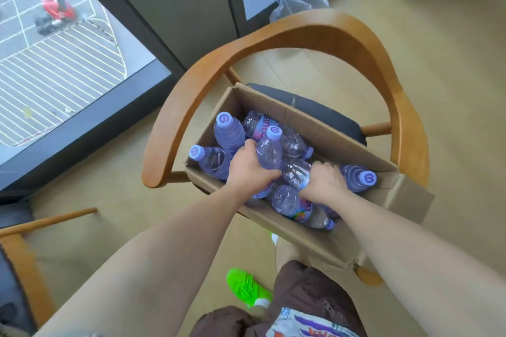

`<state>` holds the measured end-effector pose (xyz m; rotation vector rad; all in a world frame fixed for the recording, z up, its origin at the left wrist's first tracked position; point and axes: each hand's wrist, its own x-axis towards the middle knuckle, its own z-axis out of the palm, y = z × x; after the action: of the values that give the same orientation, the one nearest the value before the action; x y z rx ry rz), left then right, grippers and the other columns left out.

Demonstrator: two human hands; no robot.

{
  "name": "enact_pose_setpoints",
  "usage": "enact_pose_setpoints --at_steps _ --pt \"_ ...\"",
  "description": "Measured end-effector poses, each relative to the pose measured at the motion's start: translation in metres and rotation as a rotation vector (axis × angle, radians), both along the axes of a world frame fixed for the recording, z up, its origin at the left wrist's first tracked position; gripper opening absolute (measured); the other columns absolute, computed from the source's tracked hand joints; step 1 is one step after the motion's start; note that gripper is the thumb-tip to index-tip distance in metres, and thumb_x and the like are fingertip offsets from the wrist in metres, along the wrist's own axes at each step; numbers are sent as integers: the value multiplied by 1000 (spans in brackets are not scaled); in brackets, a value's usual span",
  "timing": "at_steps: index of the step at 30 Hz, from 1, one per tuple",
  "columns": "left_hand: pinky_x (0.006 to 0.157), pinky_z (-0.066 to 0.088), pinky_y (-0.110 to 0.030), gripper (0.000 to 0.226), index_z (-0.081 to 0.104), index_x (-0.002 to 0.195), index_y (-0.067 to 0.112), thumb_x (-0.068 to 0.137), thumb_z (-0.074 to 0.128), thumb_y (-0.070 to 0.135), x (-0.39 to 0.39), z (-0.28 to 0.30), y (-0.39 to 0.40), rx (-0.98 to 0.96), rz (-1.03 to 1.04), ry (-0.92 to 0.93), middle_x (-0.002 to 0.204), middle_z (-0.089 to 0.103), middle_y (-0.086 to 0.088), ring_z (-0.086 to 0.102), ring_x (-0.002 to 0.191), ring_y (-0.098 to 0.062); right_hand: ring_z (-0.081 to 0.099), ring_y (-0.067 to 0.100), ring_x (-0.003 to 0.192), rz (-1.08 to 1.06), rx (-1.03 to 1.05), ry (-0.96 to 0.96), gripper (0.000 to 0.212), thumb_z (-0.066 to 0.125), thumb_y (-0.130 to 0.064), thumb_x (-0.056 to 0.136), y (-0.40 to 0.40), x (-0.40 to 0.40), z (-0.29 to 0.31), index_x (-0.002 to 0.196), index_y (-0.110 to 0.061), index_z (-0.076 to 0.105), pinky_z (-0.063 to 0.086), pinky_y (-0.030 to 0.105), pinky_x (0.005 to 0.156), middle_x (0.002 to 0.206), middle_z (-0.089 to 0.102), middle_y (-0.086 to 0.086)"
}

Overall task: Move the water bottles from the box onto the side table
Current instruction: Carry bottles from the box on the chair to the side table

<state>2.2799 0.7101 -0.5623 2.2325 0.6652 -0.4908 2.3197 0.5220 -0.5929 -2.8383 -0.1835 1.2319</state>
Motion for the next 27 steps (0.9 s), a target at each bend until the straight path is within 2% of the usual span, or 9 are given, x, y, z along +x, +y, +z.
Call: enact_pose_setpoints --at_steps 2,7,10,14,17,19,21,24,27 --pt "72 43 -35 65 41 104 23 59 84 44 4 12 -1 -13 -35 -11 103 58 2 56 93 -21 55 32 111 -70 29 -13 68 79 -47 48 -5 -3 15 99 -16 48 48 36 80 112 58 11" --pt "58 38 -31 61 40 92 24 54 83 45 3 53 1 -31 -36 -116 91 56 2 56 83 -18 57 27 98 -410 219 28 71 81 -43 47 2 -15 63 103 -12 49 43 32 64 110 60 8" --pt "61 45 -36 60 41 89 24 54 81 49 -9 88 8 -24 -3 -214 87 56 2 56 81 -16 60 26 98 -516 334 -56 74 83 -43 45 17 -21 103 106 -13 55 51 35 73 104 63 4" --pt "64 51 -33 64 46 93 25 48 82 52 -37 143 32 -52 90 -344 90 60 7 58 79 -7 62 26 96 -462 451 -195 74 83 -45 45 48 -33 165 107 -12 58 53 36 78 102 64 3" --pt "55 43 -22 61 46 89 32 46 81 56 -72 185 64 -23 180 -442 83 60 15 57 72 4 60 23 92 -430 574 -263 67 83 -43 49 82 -53 212 102 -15 53 49 33 69 99 61 2" --pt "59 49 -27 61 48 88 29 44 81 56 -101 213 89 0 248 -510 83 62 13 60 74 0 60 20 90 -393 690 -300 66 84 -40 49 111 -71 242 102 -16 54 48 31 68 99 62 1" --pt "64 52 -31 61 50 89 27 45 84 52 -132 238 116 31 321 -561 84 63 11 63 77 -7 60 19 93 -331 814 -312 69 86 -39 48 143 -93 269 105 -17 55 49 32 72 101 63 0" --pt "62 48 -29 60 49 90 25 50 86 49 -191 274 163 117 446 -641 82 61 11 62 76 -10 59 15 88 -211 941 -329 65 87 -36 49 196 -136 305 103 -22 54 44 26 65 94 62 -7" --pt "64 45 -28 63 50 94 25 51 88 51 -261 301 210 232 599 -698 83 60 12 60 76 -13 62 8 79 -115 1062 -267 58 88 -34 50 253 -189 328 96 -22 54 49 24 63 87 63 -10"
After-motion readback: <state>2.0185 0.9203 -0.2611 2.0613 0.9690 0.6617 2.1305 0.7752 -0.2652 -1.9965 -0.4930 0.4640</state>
